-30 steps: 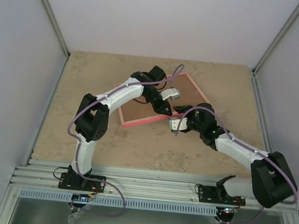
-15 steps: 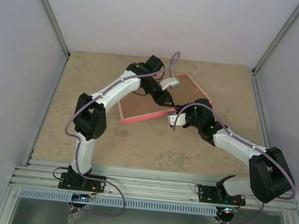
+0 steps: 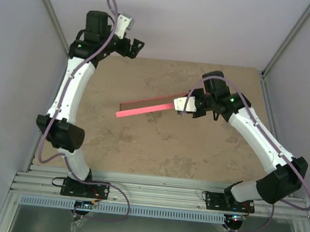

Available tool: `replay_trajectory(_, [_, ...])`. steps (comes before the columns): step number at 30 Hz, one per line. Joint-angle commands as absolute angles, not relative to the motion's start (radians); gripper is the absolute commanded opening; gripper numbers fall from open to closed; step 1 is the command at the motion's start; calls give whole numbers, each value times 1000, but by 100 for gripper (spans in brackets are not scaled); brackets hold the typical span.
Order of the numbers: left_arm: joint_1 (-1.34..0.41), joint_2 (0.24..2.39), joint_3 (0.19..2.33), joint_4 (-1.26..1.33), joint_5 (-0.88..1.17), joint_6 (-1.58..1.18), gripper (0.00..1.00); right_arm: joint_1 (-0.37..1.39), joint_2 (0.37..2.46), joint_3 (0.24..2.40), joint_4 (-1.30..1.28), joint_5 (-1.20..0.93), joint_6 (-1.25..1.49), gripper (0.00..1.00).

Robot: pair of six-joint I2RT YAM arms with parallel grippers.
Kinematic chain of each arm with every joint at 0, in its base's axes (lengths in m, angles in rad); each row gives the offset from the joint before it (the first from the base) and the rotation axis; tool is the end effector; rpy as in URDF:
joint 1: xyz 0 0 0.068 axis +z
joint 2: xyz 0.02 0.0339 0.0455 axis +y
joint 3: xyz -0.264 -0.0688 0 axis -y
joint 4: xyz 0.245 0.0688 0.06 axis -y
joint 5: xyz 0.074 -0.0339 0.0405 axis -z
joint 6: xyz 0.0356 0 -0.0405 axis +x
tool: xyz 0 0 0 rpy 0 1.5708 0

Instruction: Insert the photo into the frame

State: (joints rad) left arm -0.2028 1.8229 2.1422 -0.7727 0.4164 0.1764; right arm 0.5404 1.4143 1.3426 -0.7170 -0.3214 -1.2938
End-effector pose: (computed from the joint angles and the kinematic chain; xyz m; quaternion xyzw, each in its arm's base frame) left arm 0.3844 -0.0937 0.4564 0.2640 0.7941 -0.1821 0.5163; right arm 0.2544 0.1658 0.3401 -0.7615 0.5066 -0.0008 0.4043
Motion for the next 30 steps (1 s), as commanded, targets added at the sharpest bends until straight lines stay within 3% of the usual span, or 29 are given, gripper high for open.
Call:
replay_trajectory(1, [-184, 1697, 1963, -554, 243, 73, 99, 545, 1497, 1568, -1104, -456, -1167, 1])
replay_trajectory(6, [-157, 1613, 1799, -458, 178, 23, 99, 543, 1592, 1791, -1344, -506, -1111, 1])
replay_trajectory(21, [-124, 1486, 1580, -375, 125, -48, 99, 540, 1510, 1744, -1347, -766, -830, 0])
replay_trajectory(30, [-123, 1498, 1525, -375, 137, -47, 99, 342, 1788, 1835, -1343, -893, -866, 1])
